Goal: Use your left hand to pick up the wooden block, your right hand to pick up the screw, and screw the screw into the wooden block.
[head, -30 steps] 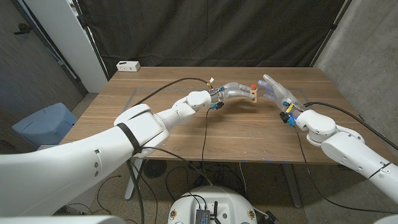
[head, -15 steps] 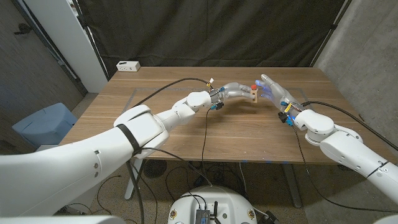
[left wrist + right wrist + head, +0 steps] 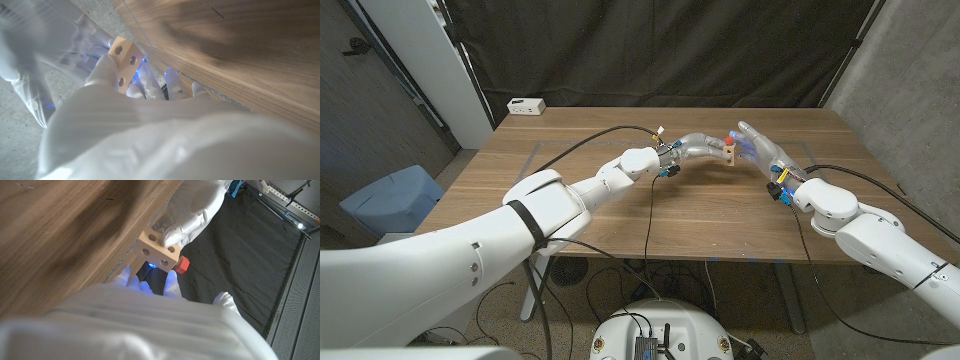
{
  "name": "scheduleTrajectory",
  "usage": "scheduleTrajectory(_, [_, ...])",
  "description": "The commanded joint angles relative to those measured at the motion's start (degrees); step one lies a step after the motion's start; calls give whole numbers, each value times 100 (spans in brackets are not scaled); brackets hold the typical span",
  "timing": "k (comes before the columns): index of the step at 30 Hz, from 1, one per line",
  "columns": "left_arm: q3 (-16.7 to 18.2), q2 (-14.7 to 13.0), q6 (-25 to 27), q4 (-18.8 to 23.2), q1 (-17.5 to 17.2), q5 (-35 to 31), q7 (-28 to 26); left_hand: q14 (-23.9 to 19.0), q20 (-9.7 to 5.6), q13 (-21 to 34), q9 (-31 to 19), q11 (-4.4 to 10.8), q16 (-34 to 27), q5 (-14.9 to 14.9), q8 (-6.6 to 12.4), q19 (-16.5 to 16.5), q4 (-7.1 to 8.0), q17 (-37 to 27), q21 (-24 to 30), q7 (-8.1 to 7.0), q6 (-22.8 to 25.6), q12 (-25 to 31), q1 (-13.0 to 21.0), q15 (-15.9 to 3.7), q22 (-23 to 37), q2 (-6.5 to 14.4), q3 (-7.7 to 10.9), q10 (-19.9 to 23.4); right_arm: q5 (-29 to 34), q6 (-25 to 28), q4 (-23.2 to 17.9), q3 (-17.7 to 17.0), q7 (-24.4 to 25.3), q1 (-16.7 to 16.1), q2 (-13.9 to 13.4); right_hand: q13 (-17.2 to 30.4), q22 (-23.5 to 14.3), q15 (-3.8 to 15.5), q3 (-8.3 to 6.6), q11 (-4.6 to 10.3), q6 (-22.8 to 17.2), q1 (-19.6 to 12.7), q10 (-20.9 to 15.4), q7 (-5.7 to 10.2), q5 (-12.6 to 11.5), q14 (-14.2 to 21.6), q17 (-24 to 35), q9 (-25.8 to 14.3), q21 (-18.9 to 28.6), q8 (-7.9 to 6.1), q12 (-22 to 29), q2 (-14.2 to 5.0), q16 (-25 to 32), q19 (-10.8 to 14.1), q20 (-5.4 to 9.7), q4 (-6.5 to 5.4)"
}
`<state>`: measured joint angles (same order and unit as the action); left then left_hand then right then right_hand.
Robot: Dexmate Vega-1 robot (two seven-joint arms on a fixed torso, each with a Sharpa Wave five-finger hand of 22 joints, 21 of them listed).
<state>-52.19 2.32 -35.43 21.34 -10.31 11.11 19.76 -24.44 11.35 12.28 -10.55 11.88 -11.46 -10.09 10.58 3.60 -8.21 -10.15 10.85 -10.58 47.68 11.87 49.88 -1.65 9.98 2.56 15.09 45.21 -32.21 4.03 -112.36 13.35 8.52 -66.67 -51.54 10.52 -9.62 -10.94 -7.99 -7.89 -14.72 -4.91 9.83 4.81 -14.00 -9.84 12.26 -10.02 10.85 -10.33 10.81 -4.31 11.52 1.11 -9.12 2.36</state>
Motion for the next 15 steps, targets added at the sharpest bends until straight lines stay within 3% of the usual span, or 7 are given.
scheduleTrajectory(1, [33, -30, -90, 12, -37, -1, 50, 17, 30, -3, -20, 9, 6, -45, 37, -9, -5, -17, 25, 0, 42, 1, -56, 22, 11, -6, 53, 5, -1, 52, -166, -75, 98, -150, -67, 13, -17, -17, -12, 27, 5, 35, 370, 13, -32, -694, 10, -15, -13, -6, 17, -1, 14, -47, 7, -30])
scheduleTrajectory(15, [64, -59, -73, 7, -43, 5, 62, 13, 26, -3, -20, 18, 5, -45, 40, -10, -9, -16, 25, 15, 49, 2, -53, 22, 11, -7, 56, 8, 24, 229, -349, -106, 177, -192, -137, 13, -17, -13, -11, 37, -2, 37, 366, 26, -39, -694, 9, -16, -11, -14, 23, -6, 17, -51, 1, -36])
